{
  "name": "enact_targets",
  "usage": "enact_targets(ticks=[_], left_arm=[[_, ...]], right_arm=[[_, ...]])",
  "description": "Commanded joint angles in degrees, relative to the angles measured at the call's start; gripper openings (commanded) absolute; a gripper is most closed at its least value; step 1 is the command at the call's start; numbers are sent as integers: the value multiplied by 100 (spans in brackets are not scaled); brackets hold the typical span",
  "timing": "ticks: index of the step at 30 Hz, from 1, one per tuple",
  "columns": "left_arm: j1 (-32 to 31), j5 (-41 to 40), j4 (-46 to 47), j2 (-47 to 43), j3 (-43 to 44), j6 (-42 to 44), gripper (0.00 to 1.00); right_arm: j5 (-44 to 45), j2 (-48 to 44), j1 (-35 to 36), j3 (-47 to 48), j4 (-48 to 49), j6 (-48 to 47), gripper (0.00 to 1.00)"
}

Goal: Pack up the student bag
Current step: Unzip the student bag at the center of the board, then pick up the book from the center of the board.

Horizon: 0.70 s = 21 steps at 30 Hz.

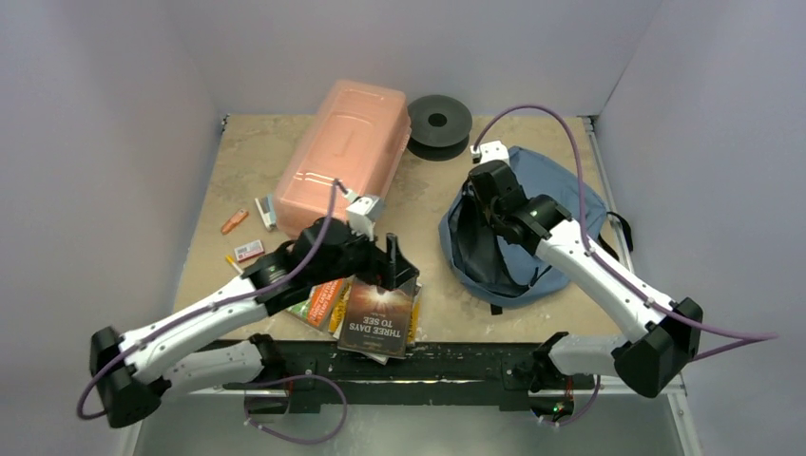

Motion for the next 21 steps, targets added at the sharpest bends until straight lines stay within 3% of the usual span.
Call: enact_targets(ticks=[1,3,5,7,9,13,16,19,21], left_arm=[[23,-800,-1255,-1134,-629,-190,86],[19,-1246,-1625,-1547,-875,-539,86],[24,-1691,-1887,-1919,-1102,-912,86],[24,-1970,-1941,-2332,-1365,-1173,86],[23,-2203,-1909,-2779,-1618,-1399,87],[24,-2451,-1858,-3477,-1946,-1525,88],[24,-2601,-1943,-3742,-1950,-1488,88],[24,-2680,-2112,-3873,-1865,-1419,88],[22,-2677,-2205,-3938,-1806,-1371,89]], right_arm=[[-148,171,-5,-217,208,180,0],[-74,207,-9,-218,104,241,29],[-239,185,7,-111,-154,401,46],[-35,62,285,60,-529,643,54],[446,-13,1162,229,-963,1101,67],[-46,142,2717,320,-1493,2385,80],[-1017,101,3417,-373,-711,3177,85],[-2863,-311,3569,-1806,1490,3364,87],[-3535,-673,3561,-2678,2764,3364,87]])
